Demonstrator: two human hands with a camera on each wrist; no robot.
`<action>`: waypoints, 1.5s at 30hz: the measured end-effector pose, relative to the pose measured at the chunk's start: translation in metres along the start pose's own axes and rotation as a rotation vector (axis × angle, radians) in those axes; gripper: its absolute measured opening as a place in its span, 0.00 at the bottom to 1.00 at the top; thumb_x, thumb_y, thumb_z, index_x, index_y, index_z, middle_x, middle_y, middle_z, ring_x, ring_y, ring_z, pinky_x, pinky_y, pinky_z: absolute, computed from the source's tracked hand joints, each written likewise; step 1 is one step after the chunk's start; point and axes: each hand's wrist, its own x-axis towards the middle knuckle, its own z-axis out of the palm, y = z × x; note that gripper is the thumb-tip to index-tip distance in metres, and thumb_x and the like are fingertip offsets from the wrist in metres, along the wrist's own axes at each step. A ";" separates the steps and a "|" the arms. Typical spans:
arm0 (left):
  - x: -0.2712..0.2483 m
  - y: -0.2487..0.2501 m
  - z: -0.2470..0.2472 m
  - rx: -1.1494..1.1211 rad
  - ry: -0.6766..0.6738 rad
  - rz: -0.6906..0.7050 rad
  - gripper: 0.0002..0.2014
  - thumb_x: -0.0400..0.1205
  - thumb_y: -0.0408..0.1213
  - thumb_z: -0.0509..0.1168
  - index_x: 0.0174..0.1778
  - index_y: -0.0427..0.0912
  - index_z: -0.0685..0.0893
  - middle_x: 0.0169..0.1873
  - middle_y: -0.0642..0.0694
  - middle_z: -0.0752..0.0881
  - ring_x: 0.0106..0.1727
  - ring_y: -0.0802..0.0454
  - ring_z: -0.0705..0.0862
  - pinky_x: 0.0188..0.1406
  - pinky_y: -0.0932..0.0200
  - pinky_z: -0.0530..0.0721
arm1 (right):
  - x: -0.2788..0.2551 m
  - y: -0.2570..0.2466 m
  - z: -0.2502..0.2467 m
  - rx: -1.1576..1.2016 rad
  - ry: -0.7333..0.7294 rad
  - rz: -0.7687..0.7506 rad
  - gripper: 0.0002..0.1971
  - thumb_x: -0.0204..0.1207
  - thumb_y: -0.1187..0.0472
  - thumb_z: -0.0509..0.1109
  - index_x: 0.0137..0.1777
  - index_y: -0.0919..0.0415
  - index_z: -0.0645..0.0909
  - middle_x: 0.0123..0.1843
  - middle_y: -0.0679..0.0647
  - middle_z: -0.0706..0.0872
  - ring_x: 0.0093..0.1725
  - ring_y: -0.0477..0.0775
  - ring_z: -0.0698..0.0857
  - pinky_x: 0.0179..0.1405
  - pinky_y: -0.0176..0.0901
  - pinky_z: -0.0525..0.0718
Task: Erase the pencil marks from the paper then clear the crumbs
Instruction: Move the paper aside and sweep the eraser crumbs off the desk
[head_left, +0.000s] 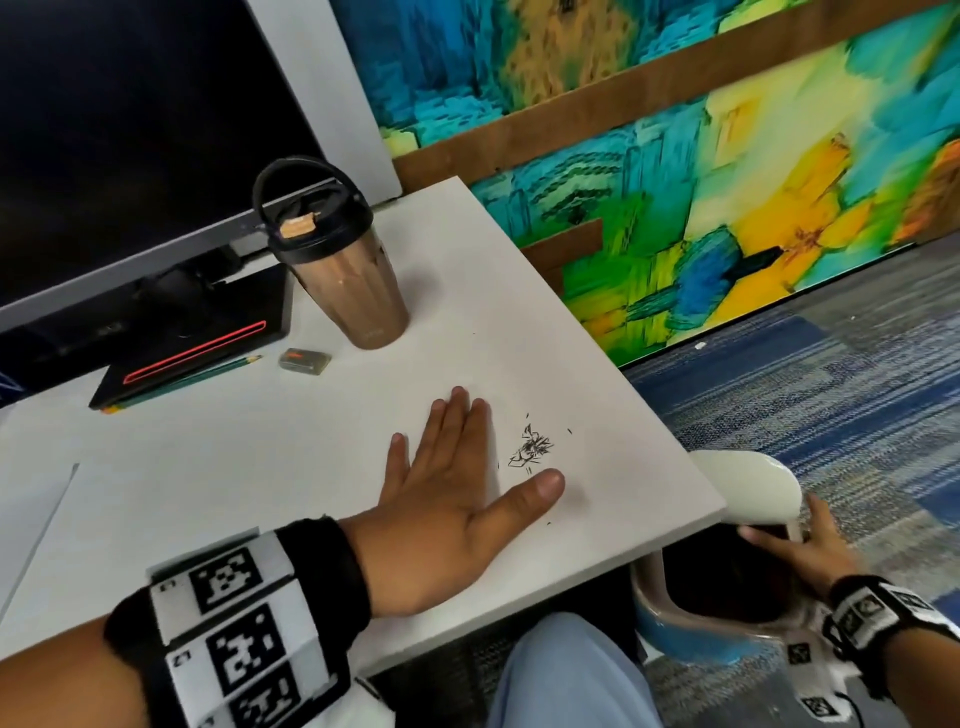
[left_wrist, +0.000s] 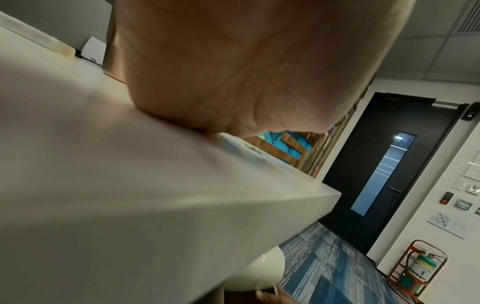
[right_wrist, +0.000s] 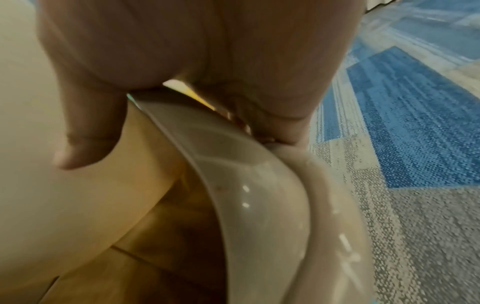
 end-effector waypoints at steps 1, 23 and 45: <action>0.000 -0.001 0.001 0.001 0.005 0.006 0.69 0.48 0.90 0.25 0.82 0.52 0.23 0.80 0.58 0.20 0.76 0.66 0.18 0.82 0.49 0.25 | -0.002 -0.002 0.000 0.020 -0.002 -0.036 0.72 0.41 0.46 0.89 0.86 0.51 0.51 0.84 0.61 0.63 0.79 0.65 0.68 0.77 0.59 0.66; -0.005 0.009 0.022 0.111 0.071 0.064 0.67 0.50 0.87 0.19 0.82 0.49 0.23 0.79 0.53 0.19 0.78 0.60 0.18 0.82 0.48 0.26 | -0.060 -0.057 -0.030 -0.166 0.324 -0.081 0.56 0.49 0.16 0.61 0.80 0.32 0.48 0.71 0.75 0.75 0.68 0.79 0.76 0.69 0.69 0.75; 0.011 0.087 0.019 -0.351 0.371 0.141 0.54 0.72 0.72 0.40 0.87 0.39 0.35 0.87 0.45 0.35 0.86 0.53 0.34 0.80 0.56 0.30 | -0.224 -0.153 -0.026 -0.102 0.645 -0.253 0.47 0.67 0.24 0.63 0.82 0.34 0.45 0.66 0.78 0.68 0.66 0.80 0.70 0.65 0.71 0.72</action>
